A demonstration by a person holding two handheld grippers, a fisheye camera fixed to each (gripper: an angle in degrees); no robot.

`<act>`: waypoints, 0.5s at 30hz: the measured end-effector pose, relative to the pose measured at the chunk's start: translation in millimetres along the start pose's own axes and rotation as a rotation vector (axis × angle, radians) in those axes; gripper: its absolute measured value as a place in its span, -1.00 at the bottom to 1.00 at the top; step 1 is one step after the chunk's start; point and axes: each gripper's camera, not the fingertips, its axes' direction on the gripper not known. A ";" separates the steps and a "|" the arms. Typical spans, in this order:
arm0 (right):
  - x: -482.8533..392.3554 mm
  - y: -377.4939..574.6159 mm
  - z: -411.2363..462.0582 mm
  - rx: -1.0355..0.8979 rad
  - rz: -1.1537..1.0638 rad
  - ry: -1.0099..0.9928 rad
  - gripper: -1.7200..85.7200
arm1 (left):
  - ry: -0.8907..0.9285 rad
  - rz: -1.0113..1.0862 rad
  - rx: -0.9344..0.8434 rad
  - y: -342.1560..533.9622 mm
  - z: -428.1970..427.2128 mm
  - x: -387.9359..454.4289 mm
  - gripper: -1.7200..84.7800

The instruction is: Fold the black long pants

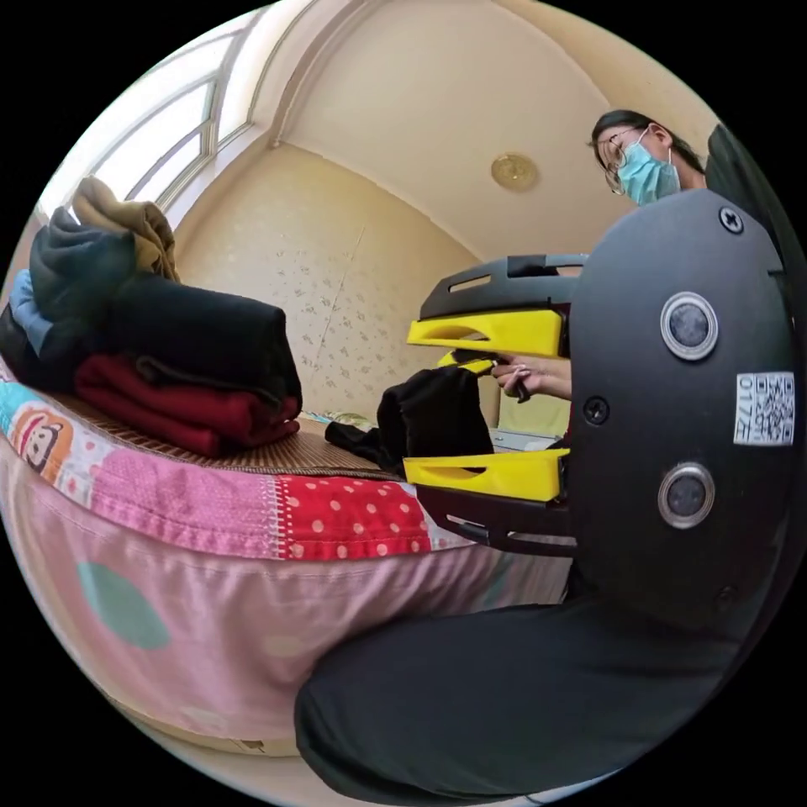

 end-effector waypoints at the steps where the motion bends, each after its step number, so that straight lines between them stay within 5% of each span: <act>1: -4.9 -36.6 43.1 -0.102 0.050 0.012 -0.57 | -0.009 -0.014 -0.012 -0.2 1.2 -0.4 -0.53; 6: -12.4 -87.9 200.5 -0.448 0.235 0.172 -0.54 | -0.010 -0.036 -0.062 9.0 18.9 -4.3 -0.59; 8: -22.8 -77.9 216.3 -0.399 0.207 0.348 -0.61 | -0.042 -0.001 -0.088 12.5 28.8 -1.9 -0.64; 15: 2.7 -43.3 185.9 -0.309 0.102 0.230 -0.76 | -0.117 0.207 -0.254 53.0 76.3 7.7 -0.80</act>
